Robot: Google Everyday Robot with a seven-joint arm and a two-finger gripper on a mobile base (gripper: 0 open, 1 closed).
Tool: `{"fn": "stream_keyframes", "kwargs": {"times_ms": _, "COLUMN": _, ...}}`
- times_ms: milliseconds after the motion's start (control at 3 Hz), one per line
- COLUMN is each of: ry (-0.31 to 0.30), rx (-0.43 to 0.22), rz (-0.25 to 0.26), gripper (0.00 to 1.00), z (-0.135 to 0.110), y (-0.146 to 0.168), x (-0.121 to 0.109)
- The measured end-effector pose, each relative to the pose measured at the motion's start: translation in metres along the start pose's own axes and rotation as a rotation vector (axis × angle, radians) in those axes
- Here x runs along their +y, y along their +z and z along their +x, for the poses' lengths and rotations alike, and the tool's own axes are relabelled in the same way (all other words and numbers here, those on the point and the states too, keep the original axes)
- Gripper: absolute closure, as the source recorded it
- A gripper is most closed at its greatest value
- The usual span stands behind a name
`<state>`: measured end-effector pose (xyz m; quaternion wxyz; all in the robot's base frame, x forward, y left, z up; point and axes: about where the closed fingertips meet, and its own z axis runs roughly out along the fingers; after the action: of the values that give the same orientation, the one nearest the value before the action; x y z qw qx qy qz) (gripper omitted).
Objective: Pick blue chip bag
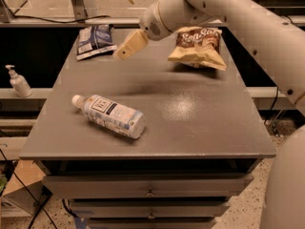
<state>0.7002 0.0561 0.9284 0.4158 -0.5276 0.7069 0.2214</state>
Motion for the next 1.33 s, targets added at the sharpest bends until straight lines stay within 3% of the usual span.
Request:
{"fn": "stream_keyframes", "kwargs": {"times_ms": 333, "ry": -0.05, "rx": -0.03, "rz": -0.006, "gripper": 0.0, "z": -0.018, "y": 0.008, "x": 0.0}}
{"fn": "stream_keyframes", "kwargs": {"times_ms": 667, "ry": -0.031, "rx": -0.013, "rz": 0.003, "gripper": 0.0, "z": -0.011, "y": 0.006, "x": 0.0}}
{"fn": "stream_keyframes", "kwargs": {"times_ms": 1333, "ry": 0.022, "rx": -0.119, "rz": -0.009, "gripper": 0.0, "z": -0.014, "y": 0.046, "x": -0.015}}
